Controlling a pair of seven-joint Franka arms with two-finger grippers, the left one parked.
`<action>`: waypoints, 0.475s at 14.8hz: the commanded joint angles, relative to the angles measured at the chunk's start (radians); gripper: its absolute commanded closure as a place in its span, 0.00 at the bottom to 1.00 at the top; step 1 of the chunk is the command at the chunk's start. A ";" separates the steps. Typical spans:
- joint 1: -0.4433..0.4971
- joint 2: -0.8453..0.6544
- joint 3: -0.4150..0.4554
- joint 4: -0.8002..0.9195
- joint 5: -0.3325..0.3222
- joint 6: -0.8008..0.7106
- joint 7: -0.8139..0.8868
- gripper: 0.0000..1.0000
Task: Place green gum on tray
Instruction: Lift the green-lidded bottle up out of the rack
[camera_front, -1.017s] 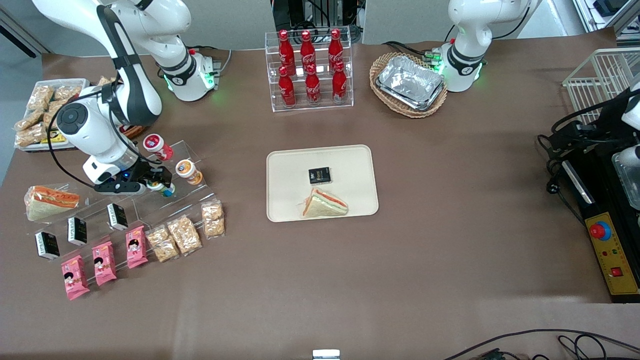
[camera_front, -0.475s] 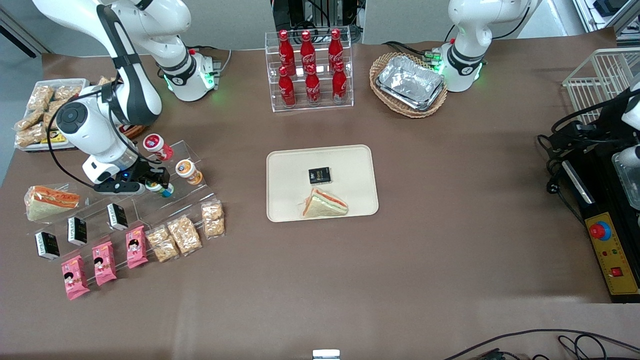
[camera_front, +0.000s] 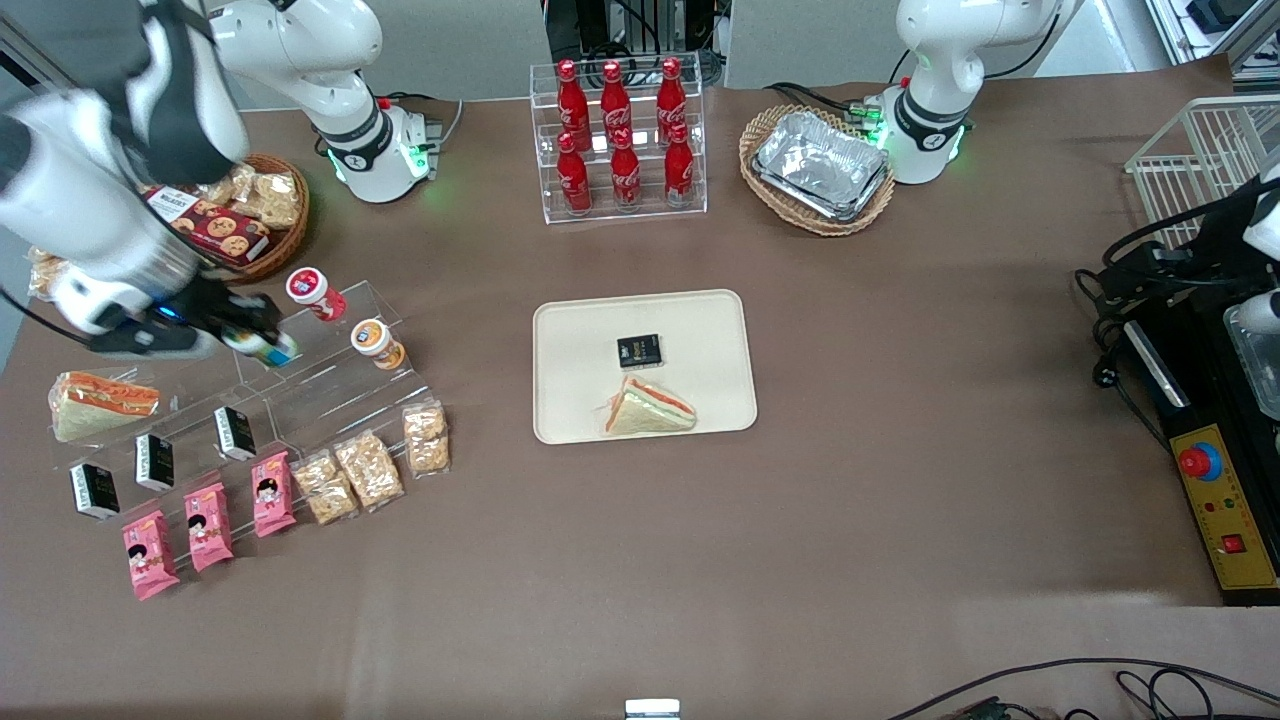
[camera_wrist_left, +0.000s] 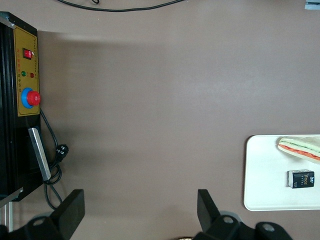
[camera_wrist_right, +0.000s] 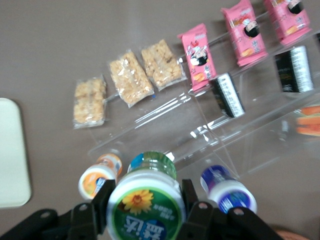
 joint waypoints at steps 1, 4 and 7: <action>0.030 0.063 0.012 0.316 0.008 -0.296 0.010 0.49; 0.118 0.089 0.025 0.445 0.054 -0.402 0.180 0.49; 0.297 0.114 0.025 0.455 0.054 -0.389 0.427 0.49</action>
